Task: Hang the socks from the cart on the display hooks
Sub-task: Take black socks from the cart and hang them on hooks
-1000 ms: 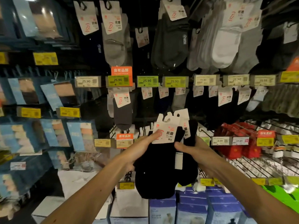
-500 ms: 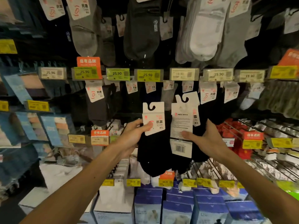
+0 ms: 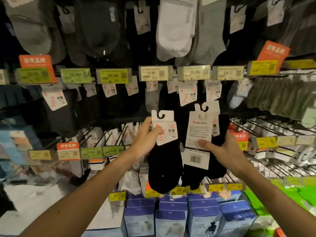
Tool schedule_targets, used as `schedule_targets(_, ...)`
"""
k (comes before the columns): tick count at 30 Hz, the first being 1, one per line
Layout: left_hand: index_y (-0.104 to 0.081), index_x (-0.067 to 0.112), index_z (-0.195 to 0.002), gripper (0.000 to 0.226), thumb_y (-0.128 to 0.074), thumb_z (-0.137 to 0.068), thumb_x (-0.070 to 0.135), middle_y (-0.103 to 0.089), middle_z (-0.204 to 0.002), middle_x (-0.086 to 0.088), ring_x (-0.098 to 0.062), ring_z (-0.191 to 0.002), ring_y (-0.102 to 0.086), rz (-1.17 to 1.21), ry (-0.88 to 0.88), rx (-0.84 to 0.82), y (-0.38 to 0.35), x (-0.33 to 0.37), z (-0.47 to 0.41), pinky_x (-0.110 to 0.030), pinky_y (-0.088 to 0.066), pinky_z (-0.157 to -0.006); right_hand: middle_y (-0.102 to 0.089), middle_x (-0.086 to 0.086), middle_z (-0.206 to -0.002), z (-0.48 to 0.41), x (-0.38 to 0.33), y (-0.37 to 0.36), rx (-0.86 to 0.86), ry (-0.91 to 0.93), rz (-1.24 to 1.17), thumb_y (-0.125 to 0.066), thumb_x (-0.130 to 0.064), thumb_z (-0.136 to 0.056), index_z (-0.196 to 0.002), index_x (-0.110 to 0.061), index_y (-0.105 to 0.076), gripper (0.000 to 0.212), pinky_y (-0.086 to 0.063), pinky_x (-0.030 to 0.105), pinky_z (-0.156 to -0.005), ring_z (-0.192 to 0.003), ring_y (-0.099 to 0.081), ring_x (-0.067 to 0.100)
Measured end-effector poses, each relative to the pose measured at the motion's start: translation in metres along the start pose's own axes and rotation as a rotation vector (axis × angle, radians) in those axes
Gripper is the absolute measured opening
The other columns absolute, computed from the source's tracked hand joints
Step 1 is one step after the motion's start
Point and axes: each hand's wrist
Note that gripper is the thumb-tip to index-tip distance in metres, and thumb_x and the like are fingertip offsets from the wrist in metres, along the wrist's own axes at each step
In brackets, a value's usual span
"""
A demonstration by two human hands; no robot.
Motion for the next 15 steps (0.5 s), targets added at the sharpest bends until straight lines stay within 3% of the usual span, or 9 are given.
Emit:
schedule_targets(2,-0.055,0.017,-0.109,0.024,-0.051,-0.094,-0.001,-0.063,-0.096,0.011,-0.012,-0.100,-0.063,0.003,0.003,-0.036,-0.015,0.006,-0.007,-0.005,-0.045,-0.064,-0.074,-0.024,-0.092,-0.002,0.002,0.012,0.044,-0.037,-0.046,-0.076,0.000,-0.082,-0.112,-0.017,-0.066,0.036,-0.055,0.012,-0.071,-0.090,-0.071,-0.004)
schedule_targets(5,-0.056,0.022,-0.098,0.021,-0.049,-0.097,0.002,-0.067,-0.101,0.003,-0.012,-0.094,-0.065,0.082,0.059,-0.101,-0.036,0.008,-0.022,-0.013,-0.049,-0.066,-0.075,-0.022,-0.089,-0.006,0.005,0.028,0.119,-0.076,-0.068,-0.076,0.001,-0.081,-0.108,-0.016,-0.068,0.033,-0.055,0.014,-0.069,-0.087,-0.072,-0.001)
schedule_targets(9,-0.058,0.023,-0.099,0.013,-0.050,-0.103,0.032,-0.075,-0.104,0.003,-0.012,-0.094,-0.072,0.114,0.054,-0.187,-0.057,0.004,-0.044,-0.025,-0.054,-0.074,-0.077,-0.012,-0.096,-0.011,0.008,0.052,0.199,-0.118,-0.057,-0.077,-0.001,-0.081,-0.111,-0.011,-0.069,0.033,-0.058,0.025,-0.076,-0.091,-0.073,0.008)
schedule_targets(12,-0.059,0.022,-0.095,0.015,-0.053,-0.101,0.035,-0.075,-0.089,0.011,-0.007,-0.087,-0.073,0.019,-0.053,-0.245,-0.074,0.005,-0.053,-0.025,-0.056,-0.070,-0.077,-0.013,-0.091,-0.016,0.011,0.071,0.274,-0.110,-0.064,-0.076,0.004,-0.080,-0.110,-0.008,-0.069,0.033,-0.059,0.021,-0.073,-0.086,-0.074,0.006)
schedule_targets(15,-0.059,0.019,-0.095,0.015,-0.055,-0.101,0.033,-0.073,-0.093,0.005,-0.014,-0.089,-0.071,-0.140,-0.092,-0.284,-0.096,-0.001,-0.055,-0.042,-0.056,-0.080,-0.077,-0.015,-0.087,-0.018,0.016,0.089,0.300,-0.114,-0.075,-0.074,0.005,-0.080,-0.107,-0.011,-0.068,0.032,-0.058,0.017,-0.068,-0.083,-0.073,0.003)
Point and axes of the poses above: each hand's wrist, its own z-axis away from the middle knuckle, its own y-axis out of the back of the hand, x = y × z
